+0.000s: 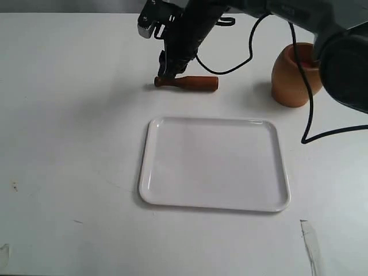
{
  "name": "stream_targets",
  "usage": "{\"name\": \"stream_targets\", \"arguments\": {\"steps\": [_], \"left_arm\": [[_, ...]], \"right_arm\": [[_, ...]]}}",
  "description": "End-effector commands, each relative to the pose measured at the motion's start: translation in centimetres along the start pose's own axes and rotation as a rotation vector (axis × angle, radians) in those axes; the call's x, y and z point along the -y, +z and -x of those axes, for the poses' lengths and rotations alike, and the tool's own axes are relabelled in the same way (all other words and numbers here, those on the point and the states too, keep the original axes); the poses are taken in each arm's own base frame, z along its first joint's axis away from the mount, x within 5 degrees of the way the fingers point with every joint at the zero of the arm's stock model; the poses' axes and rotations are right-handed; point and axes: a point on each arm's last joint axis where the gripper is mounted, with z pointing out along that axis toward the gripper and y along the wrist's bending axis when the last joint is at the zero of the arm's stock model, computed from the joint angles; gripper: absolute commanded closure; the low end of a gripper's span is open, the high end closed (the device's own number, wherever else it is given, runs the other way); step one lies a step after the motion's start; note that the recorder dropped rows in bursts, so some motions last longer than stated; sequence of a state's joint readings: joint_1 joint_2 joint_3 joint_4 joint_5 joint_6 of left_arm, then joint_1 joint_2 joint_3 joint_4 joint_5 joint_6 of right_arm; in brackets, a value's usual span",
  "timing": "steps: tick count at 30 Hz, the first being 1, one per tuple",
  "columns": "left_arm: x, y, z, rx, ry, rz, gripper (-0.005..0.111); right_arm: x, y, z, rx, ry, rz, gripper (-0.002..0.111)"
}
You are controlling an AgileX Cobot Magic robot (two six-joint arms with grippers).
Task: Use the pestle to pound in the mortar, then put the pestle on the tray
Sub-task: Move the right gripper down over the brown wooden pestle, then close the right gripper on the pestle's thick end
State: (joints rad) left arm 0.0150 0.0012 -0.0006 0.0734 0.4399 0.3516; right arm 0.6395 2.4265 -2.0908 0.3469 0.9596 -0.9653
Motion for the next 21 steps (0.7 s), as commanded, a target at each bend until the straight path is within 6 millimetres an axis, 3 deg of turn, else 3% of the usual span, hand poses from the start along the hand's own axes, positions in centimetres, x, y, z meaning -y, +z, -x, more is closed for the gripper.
{"name": "stream_targets", "arguments": {"steps": [1, 15, 17, 20, 21], "left_arm": [[0.1, 0.0, 0.0, 0.007, -0.012, -0.008, 0.107], [0.1, 0.0, 0.0, 0.007, -0.012, -0.008, 0.107], [0.1, 0.0, 0.0, 0.007, -0.012, -0.008, 0.107], [0.1, 0.0, 0.0, 0.007, -0.012, -0.008, 0.107], [0.1, 0.0, 0.0, 0.007, -0.012, -0.008, 0.107]], "right_arm": [[0.1, 2.3, -0.8, -0.016, -0.04, 0.01, 0.065], [0.1, 6.0, -2.5, -0.046, -0.027, 0.019, 0.068], [0.1, 6.0, -2.6, -0.052, -0.03, 0.021, 0.076], [0.0, 5.9, -2.6, -0.056, -0.03, 0.028, 0.106], [0.0, 5.9, -2.6, -0.058, -0.027, 0.032, 0.108]]}}
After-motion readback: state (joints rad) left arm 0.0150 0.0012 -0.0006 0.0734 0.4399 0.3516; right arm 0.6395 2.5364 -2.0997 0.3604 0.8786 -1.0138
